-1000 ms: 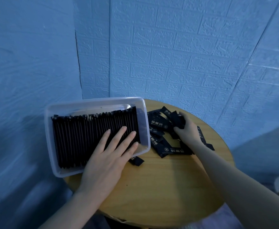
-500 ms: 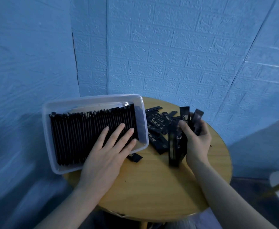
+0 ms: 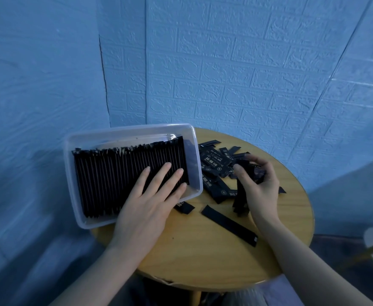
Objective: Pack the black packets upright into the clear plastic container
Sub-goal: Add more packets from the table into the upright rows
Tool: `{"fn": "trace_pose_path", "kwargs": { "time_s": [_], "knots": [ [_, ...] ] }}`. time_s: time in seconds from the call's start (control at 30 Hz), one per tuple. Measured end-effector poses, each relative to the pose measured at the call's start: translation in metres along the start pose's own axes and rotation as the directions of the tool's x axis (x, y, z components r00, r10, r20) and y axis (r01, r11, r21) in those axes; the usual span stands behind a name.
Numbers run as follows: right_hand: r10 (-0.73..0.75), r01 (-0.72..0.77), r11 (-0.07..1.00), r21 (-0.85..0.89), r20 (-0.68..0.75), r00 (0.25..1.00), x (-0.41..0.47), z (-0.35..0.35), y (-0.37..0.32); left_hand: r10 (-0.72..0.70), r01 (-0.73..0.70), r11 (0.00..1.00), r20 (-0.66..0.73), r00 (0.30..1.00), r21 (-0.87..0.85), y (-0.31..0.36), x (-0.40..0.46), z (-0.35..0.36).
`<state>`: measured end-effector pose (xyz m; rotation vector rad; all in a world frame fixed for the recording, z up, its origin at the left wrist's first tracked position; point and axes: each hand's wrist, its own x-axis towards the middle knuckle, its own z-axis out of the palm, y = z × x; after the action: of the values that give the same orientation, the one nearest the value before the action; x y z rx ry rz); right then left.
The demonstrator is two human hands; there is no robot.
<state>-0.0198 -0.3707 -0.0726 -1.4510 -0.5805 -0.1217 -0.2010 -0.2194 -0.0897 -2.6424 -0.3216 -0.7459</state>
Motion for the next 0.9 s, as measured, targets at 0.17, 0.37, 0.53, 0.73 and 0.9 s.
{"fn": "trace_pose_path", "kwargs": {
  "time_s": [0.17, 0.37, 0.53, 0.73, 0.9],
  "knots": [
    [0.250, -0.222, 0.963, -0.155, 0.193, 0.949, -0.006, -0.010, 0.006, 0.002, -0.003, 1.000, 0.006, 1.000, 0.019, 0.000, 0.000, 0.000],
    [0.109, -0.102, 0.991, -0.091, 0.079, 0.991, -0.013, 0.002, -0.021, -0.007, 0.008, 1.000, -0.049, 0.999, 0.028, 0.000, -0.001, 0.002],
    [-0.043, 0.052, 0.998, -0.045, 0.187, 0.981, -0.026, 0.035, -0.051, 0.007, -0.007, 0.999, 0.009, 1.000, 0.040, 0.001, 0.001, -0.004],
    [-0.157, 0.175, 0.893, -0.415, 0.076, 0.985, -0.030, 0.073, -0.048, 0.021, -0.022, 0.998, 0.028, 0.999, 0.051, 0.001, 0.001, -0.001],
    [-0.292, 0.227, 0.789, -0.571, -0.023, 0.956, -0.033, 0.091, -0.045, 0.014, -0.018, 0.997, 0.052, 0.999, 0.073, 0.000, 0.002, 0.001]
  ]
}}
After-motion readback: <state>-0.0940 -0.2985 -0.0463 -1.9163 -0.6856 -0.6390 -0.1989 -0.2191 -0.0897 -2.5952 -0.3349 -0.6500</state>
